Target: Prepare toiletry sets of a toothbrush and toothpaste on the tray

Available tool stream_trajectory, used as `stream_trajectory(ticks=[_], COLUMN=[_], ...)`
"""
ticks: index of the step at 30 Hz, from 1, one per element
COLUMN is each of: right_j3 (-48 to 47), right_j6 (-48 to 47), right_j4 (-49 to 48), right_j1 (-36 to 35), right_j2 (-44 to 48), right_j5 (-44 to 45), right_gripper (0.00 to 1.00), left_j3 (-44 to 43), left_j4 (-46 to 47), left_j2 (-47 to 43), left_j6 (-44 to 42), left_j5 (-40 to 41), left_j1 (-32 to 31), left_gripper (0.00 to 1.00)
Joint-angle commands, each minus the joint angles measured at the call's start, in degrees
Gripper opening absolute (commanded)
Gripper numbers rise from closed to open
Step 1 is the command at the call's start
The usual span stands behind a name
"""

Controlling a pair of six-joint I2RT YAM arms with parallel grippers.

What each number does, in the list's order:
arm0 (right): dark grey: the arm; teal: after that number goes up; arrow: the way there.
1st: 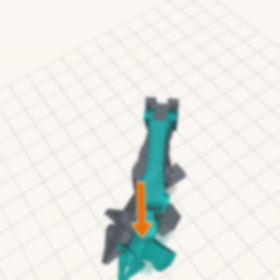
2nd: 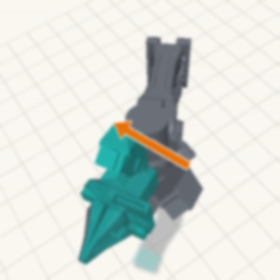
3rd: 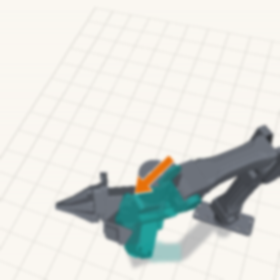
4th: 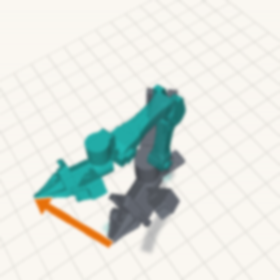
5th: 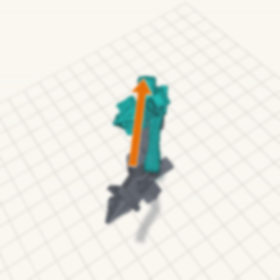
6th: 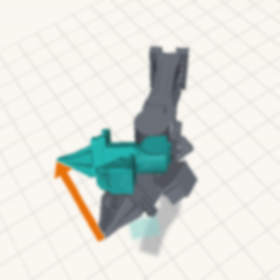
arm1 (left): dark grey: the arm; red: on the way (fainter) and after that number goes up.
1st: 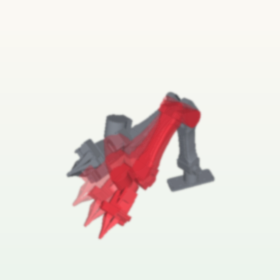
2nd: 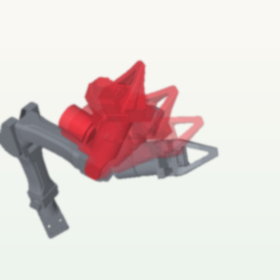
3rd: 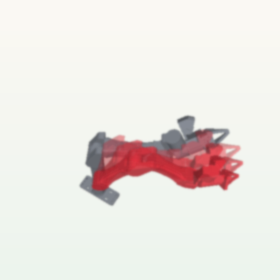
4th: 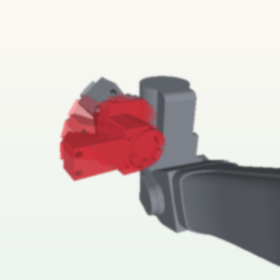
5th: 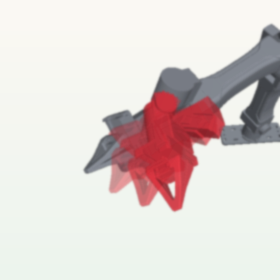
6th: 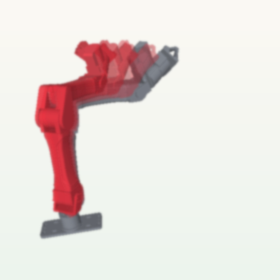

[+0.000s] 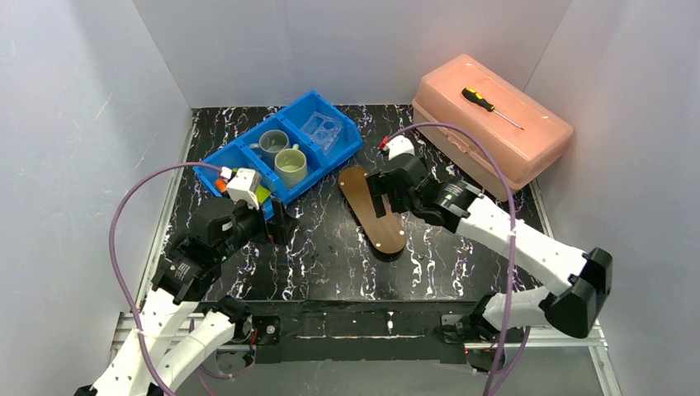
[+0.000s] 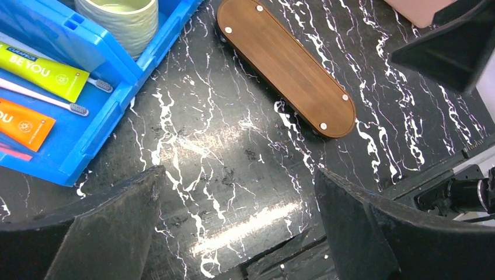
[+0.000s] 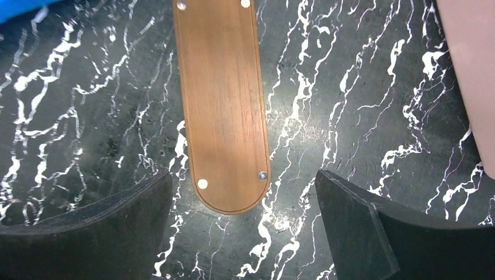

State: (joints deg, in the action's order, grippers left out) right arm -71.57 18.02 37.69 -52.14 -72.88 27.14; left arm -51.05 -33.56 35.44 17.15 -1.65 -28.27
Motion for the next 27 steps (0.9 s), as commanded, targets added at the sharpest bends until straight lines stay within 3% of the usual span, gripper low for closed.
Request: stream_trajectory(ticks=[1,3,9,15,21,27], right_j3=[-3.20,-3.31,-3.85,-5.32,-6.77,-9.17], right_j6=[0.71,1.14,3.44,5.75,8.46,10.17], right_j4=[0.40,-0.60,-3.38,-6.10,-10.56,-14.29], right_j1=[0.44,1.10,5.66,9.40,11.64,13.79], right_j2=[-4.04,-5.50,-9.53,-13.79,-18.81,-24.49], right_j5=[2.04,1.61,-1.32,-5.58,-5.51,-4.73], right_gripper=[1.00,1.00,0.78,0.47,0.01,0.01], left_j3=[0.60,0.67,0.78,0.87,0.69,0.76], left_j4=[-1.18,-1.35,-2.07,-2.21,-2.38,-2.37], left_j2=[-1.30,-1.72,-3.17,-3.56,-2.98,-3.27], left_j6=[0.49,0.75,1.47,1.75,1.75,1.55], left_j5=[3.72,4.75,7.97,8.10,7.10,7.06], left_j1=[-0.22,-0.22,-0.21,-0.20,-0.26,-0.21], left_gripper=[0.99,0.99,0.99,0.99,0.99,0.99])
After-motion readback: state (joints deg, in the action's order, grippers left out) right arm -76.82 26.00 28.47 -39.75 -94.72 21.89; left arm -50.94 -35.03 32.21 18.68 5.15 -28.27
